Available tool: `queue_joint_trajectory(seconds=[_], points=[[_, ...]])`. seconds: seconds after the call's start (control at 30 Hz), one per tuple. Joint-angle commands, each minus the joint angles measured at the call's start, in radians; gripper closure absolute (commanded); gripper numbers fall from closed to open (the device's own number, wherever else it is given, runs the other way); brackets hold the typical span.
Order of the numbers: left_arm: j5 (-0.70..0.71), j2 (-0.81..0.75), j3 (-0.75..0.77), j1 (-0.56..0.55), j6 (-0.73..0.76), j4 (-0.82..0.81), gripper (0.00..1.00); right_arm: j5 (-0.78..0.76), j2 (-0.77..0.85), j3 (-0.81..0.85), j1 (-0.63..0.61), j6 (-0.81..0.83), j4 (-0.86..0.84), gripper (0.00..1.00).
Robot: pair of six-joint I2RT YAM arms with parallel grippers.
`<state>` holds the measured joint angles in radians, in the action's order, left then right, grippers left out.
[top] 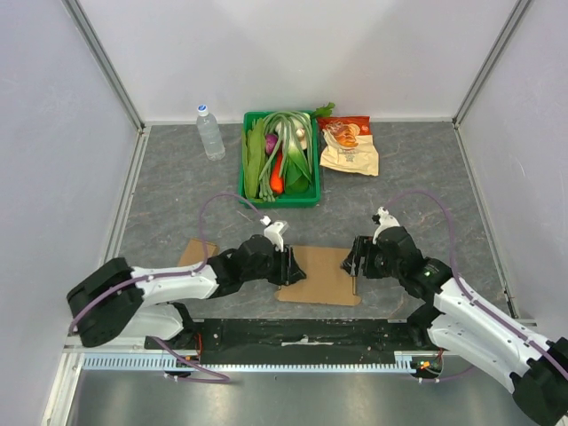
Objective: Fold the paper box
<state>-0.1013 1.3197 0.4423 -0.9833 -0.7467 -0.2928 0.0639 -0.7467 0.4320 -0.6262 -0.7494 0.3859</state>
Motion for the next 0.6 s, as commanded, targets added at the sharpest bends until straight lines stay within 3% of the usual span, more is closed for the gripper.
queue_joint_trajectory(seconds=[0.0, 0.17, 0.2, 0.27, 0.3, 0.4, 0.57], points=[[0.057, -0.147, 0.079, 0.0, 0.084, 0.162, 0.53, -0.094, -0.014, -0.021, 0.022, -0.013, 0.11, 0.25], [0.186, -0.399, 0.015, 0.038, 0.034, 0.328, 0.34, 0.017, -0.057, -0.075, 0.036, 0.019, -0.118, 0.45], [0.172, -0.421, -0.011, 0.057, 0.018, 0.32, 0.24, 0.031, -0.089, -0.088, 0.036, 0.019, -0.143, 0.49], [0.071, -0.45, -0.086, 0.122, -0.029, 0.297, 0.18, 0.033, -0.111, -0.108, 0.043, 0.025, -0.191, 0.52], [0.039, -0.447, -0.105, 0.141, -0.042, 0.234, 0.15, 0.034, -0.121, -0.113, 0.048, 0.027, -0.199, 0.58], [-0.011, -0.403, -0.148, 0.182, -0.083, 0.174, 0.14, 0.034, -0.109, -0.14, 0.08, 0.03, -0.206, 0.73], [-0.044, -0.285, -0.182, 0.198, -0.134, 0.035, 0.12, 0.091, -0.129, -0.188, 0.175, 0.004, -0.231, 0.84]])
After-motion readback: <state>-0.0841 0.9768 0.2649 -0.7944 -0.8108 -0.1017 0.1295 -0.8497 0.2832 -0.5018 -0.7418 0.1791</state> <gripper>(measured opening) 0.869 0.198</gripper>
